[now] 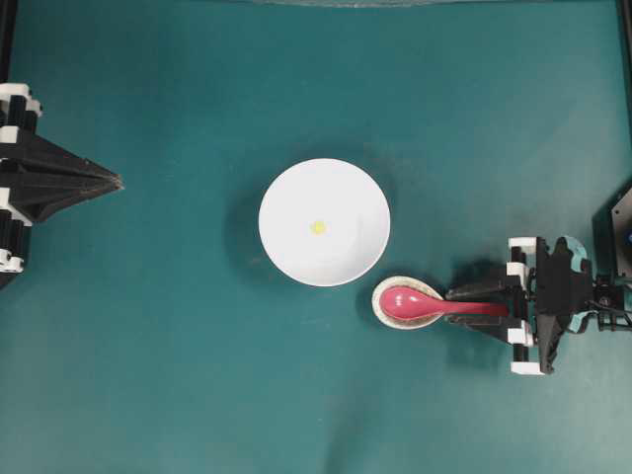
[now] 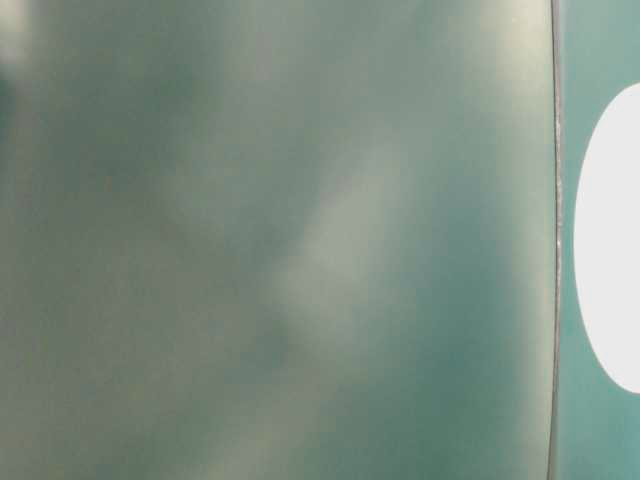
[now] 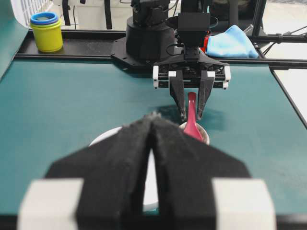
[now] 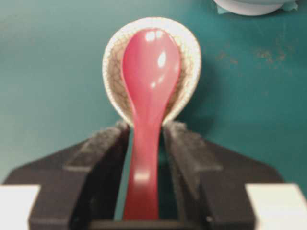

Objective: Scoop the yellow hexagonal prism block from the bowl with a spoon using the right arm.
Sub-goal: 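Close the right gripper on the red spoon handle, then lift the red spoon with the right gripper toward the white bowl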

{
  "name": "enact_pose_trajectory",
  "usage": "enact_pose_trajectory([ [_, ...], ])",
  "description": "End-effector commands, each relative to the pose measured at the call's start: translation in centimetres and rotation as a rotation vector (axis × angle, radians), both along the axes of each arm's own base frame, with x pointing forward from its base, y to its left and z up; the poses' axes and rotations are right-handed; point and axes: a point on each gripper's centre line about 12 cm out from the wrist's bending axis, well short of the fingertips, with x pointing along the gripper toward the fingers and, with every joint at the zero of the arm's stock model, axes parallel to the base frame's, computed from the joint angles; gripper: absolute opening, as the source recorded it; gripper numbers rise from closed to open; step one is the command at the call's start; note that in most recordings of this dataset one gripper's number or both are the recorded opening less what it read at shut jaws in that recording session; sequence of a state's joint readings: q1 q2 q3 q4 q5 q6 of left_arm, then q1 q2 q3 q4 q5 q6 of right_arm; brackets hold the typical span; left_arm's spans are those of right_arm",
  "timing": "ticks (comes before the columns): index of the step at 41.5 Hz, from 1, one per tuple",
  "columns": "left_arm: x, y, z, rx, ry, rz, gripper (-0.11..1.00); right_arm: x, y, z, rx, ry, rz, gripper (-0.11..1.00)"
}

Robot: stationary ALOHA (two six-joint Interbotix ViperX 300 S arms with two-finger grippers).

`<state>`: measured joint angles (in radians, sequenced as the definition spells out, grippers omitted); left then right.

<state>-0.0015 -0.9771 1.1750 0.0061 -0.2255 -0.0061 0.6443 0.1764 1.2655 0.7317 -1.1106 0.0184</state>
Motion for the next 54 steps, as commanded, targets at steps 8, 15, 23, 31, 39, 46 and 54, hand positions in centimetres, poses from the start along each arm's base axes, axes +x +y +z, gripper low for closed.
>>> enact_pose_trajectory([
  [8, 0.3, 0.0, 0.8, 0.011, -0.018, 0.001, 0.01, 0.2, 0.2, 0.7, 0.009, -0.039, 0.004, 0.31],
  [15, 0.2, 0.0, 0.9, 0.014, -0.02, 0.0, 0.01, 0.2, 0.2, 1.1, 0.018, -0.056, 0.005, 0.25],
  [23, 0.3, 0.0, 0.8, 0.014, -0.018, 0.0, 0.01, 0.2, 0.2, 2.6, 0.042, -0.102, 0.008, 0.25],
  [31, 0.3, 0.0, 0.6, 0.021, -0.012, -0.001, 0.01, 0.0, 0.1, 4.0, 0.062, -0.122, 0.015, 0.25],
  [39, 0.8, 0.0, -0.2, 0.043, 0.024, -0.003, 0.01, 0.2, -0.6, 4.9, 0.077, -0.119, -0.005, 0.25],
  [46, 1.3, 0.0, -0.5, 0.061, 0.041, -0.003, 0.01, 0.5, -1.6, 5.9, 0.084, -0.123, -0.033, 0.25],
  [54, 1.0, 0.0, -0.1, 0.061, 0.024, -0.001, 0.01, 0.9, -2.6, 7.2, 0.078, -0.102, -0.044, 0.25],
])
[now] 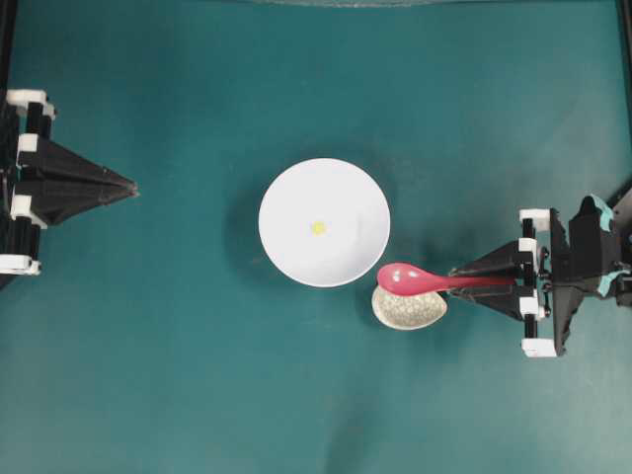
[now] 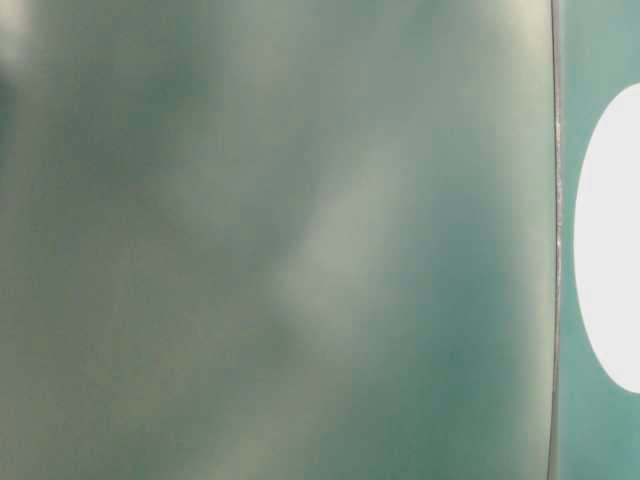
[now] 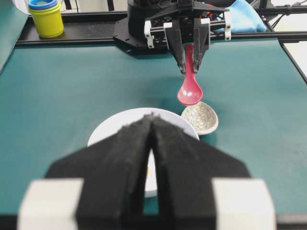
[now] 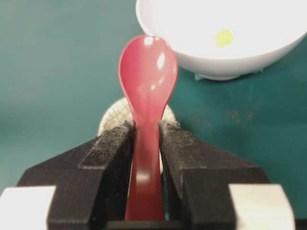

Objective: Scoop the yellow hexagonal prism block from the bowl with a spoon using the right arm.
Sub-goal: 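Lift the red spoon with the right gripper toward the white bowl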

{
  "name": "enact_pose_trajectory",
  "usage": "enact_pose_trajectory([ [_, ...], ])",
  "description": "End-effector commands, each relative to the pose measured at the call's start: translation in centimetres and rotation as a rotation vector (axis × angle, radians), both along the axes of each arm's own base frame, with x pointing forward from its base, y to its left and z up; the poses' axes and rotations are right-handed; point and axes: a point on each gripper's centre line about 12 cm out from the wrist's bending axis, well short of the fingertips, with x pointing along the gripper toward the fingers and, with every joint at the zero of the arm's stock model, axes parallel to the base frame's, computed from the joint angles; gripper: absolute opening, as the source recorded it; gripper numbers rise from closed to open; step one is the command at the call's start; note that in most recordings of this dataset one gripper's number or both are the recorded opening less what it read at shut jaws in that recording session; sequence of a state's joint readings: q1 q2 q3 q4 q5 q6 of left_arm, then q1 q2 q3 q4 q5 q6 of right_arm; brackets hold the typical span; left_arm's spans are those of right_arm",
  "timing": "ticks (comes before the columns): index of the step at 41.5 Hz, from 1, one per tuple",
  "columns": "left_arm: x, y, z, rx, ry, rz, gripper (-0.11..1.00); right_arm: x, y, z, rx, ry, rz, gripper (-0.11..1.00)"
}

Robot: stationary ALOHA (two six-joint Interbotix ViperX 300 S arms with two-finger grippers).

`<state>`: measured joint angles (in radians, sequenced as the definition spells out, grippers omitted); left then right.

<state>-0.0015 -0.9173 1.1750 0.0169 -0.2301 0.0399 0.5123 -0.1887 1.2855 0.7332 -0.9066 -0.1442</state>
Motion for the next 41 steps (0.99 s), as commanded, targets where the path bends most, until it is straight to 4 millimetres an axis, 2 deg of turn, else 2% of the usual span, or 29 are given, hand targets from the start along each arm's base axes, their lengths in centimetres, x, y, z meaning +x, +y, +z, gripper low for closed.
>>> enact_pose_trajectory([
  [1, 0.1, 0.0, 1.2, 0.004, -0.035, 0.001, 0.01, 0.6, -0.3, 1.4, 0.016, -0.015, -0.004, 0.25],
  [20, -0.3, 0.0, 1.3, 0.008, -0.012, 0.0, 0.01, 3.2, -3.7, 5.9, 0.03, 0.154, 0.032, 0.25],
  [41, -0.7, 0.0, 1.6, 0.006, -0.014, 0.002, 0.01, 5.0, -7.4, 8.0, 0.065, 0.284, 0.036, 0.25],
])
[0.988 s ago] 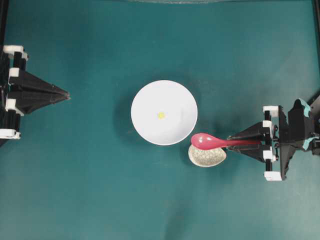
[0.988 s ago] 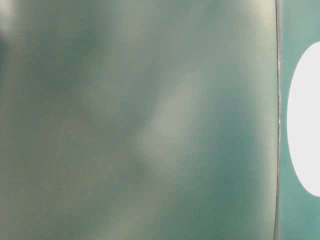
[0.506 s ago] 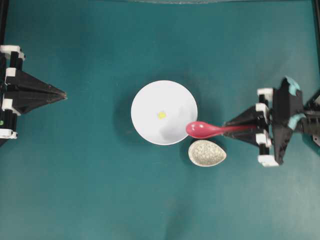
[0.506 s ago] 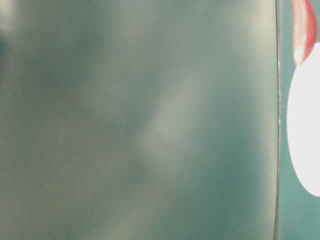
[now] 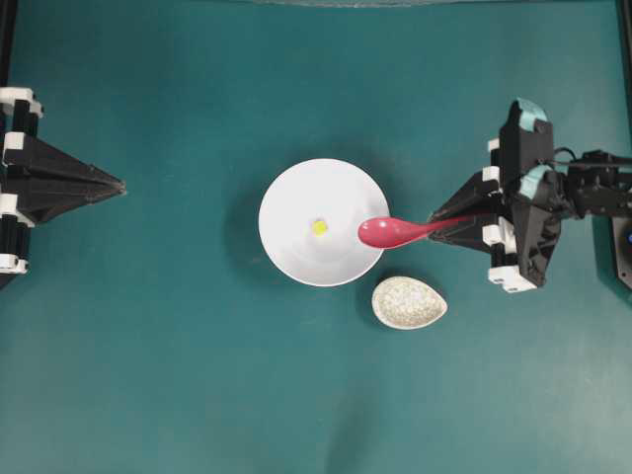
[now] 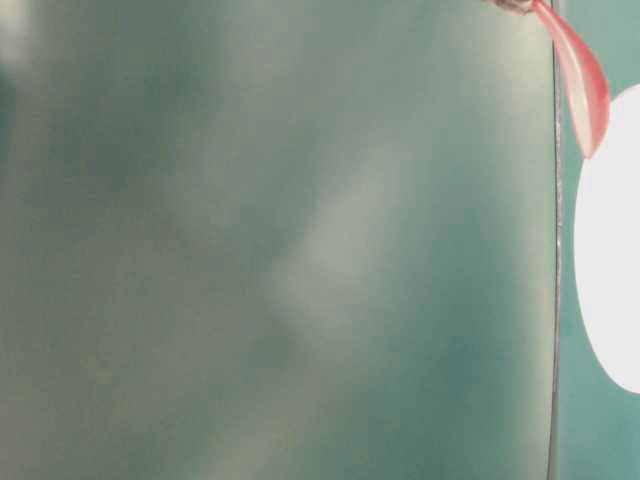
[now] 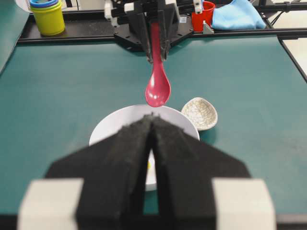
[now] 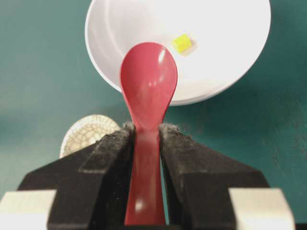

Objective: Scoop the yellow hexagonal prism block from the bowl with a spoon using the right arm.
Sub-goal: 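Lift the red spoon with the right gripper toward the white bowl, then lower the spoon bowl into the white bowl beside the yellow block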

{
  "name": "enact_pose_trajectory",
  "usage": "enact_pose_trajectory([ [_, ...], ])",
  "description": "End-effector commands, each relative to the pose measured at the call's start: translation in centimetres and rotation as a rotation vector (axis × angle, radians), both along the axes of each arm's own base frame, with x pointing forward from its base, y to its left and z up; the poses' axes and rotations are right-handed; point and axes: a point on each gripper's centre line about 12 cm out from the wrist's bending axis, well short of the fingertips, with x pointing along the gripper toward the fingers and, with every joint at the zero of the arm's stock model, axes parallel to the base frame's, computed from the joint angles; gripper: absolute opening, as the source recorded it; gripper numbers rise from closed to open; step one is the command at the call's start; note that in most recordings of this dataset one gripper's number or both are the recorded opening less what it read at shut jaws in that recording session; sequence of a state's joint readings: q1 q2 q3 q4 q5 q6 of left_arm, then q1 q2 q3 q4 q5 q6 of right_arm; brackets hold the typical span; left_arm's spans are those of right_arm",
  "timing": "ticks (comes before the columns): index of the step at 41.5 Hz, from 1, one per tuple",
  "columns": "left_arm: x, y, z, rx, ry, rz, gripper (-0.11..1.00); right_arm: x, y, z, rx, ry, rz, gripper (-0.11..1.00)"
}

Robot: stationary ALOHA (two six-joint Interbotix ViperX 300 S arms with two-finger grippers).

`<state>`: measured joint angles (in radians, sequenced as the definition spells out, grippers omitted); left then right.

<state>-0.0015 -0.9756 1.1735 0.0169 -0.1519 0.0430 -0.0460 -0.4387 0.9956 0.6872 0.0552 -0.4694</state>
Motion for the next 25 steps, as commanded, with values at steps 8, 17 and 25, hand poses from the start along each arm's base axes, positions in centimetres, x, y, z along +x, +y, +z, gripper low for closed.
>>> enact_pose_trajectory([
  [8, 0.2, 0.0, 1.2, 0.003, -0.031, 0.001, 0.01, 1.4, -1.2, 1.9, 0.012, 0.019, 0.011, 0.25],
  [17, 0.2, 0.0, 1.3, 0.005, -0.032, 0.001, 0.01, 3.4, -1.4, 1.5, 0.015, 0.107, 0.065, 0.25],
  [25, 0.2, 0.0, 1.2, 0.005, -0.031, 0.001, 0.01, 5.7, -1.7, 0.9, -0.01, 0.166, 0.111, 0.25],
])
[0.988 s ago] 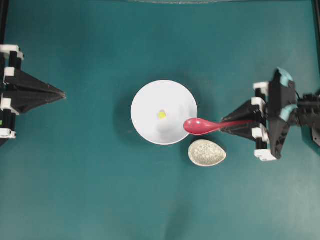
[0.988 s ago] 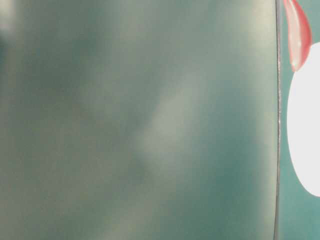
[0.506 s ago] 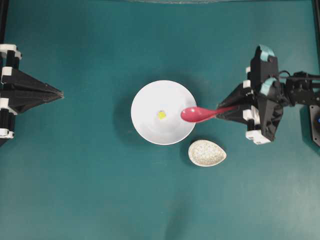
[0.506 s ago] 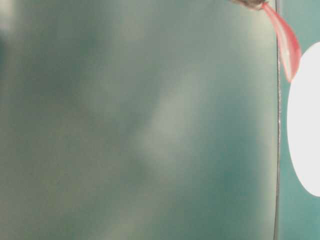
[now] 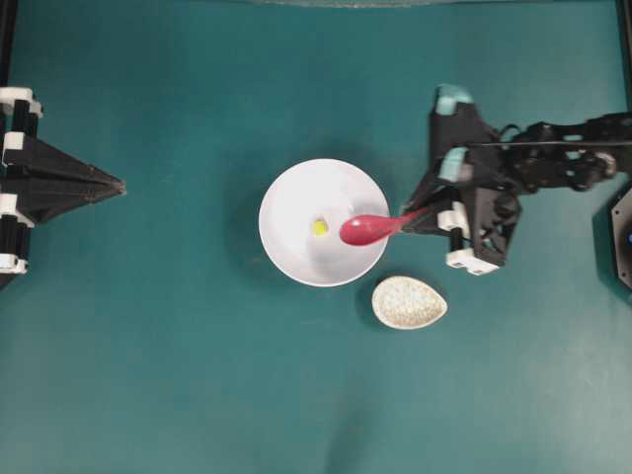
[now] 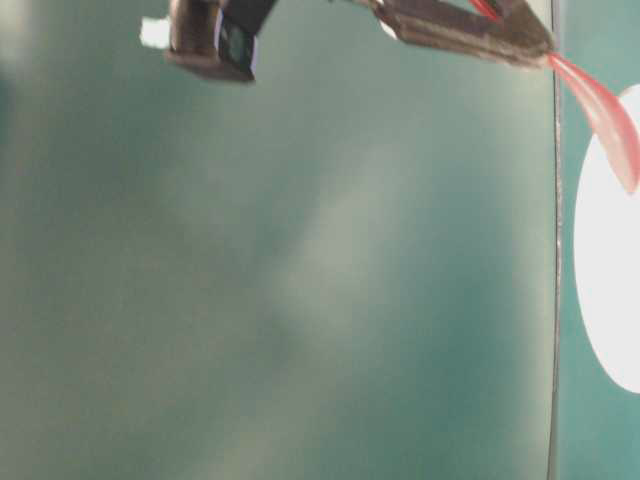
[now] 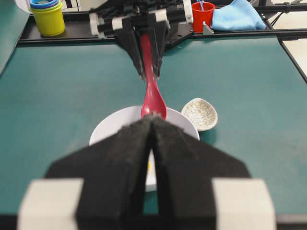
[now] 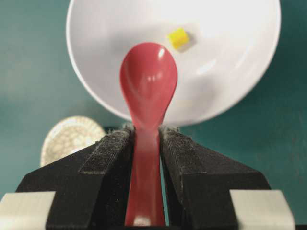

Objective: Scoop the yellow hexagonal prism block from the bowl with a spoon using the right arm.
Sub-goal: 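Lower the spoon bowl into the white bowl beside the yellow block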

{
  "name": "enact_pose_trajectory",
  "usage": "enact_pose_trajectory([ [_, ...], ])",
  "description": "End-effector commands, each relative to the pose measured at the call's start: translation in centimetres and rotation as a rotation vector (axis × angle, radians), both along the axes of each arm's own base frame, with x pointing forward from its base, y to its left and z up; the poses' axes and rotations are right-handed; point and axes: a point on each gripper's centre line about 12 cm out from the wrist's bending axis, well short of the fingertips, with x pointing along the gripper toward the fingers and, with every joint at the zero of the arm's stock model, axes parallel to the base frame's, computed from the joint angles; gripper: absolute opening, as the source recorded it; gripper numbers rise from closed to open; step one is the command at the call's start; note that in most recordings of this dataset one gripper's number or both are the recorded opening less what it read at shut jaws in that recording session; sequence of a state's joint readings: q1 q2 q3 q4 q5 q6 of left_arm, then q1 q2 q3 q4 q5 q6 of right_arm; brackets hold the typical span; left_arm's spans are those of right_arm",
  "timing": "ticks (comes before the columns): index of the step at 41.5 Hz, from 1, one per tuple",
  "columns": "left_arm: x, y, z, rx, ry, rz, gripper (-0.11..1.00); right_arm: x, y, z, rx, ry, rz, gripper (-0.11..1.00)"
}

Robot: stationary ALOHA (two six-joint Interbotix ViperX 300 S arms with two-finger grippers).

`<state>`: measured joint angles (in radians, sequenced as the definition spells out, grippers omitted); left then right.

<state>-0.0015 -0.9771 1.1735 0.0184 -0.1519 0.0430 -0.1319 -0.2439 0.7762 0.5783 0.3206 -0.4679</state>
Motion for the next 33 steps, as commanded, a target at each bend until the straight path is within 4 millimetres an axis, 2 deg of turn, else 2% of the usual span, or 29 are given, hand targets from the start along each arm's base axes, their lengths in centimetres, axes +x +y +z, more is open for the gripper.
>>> enact_pose_trajectory([
  [1, 0.3, 0.0, 1.2, 0.003, -0.031, 0.0, 0.01, 1.3, -0.3, 1.2, -0.02, -0.023, 0.014, 0.25],
  [8, 0.3, 0.0, 1.1, 0.003, -0.028, 0.001, 0.01, 2.3, -0.6, 0.2, -0.035, 0.012, 0.023, 0.25],
  [17, 0.3, 0.0, 1.2, 0.003, -0.031, 0.001, 0.01, 2.7, -0.6, -1.4, -0.028, 0.056, 0.025, 0.25],
  [33, 0.2, 0.0, 1.3, 0.001, -0.034, 0.001, 0.01, 3.0, -1.1, -1.6, -0.023, 0.058, 0.005, 0.25],
])
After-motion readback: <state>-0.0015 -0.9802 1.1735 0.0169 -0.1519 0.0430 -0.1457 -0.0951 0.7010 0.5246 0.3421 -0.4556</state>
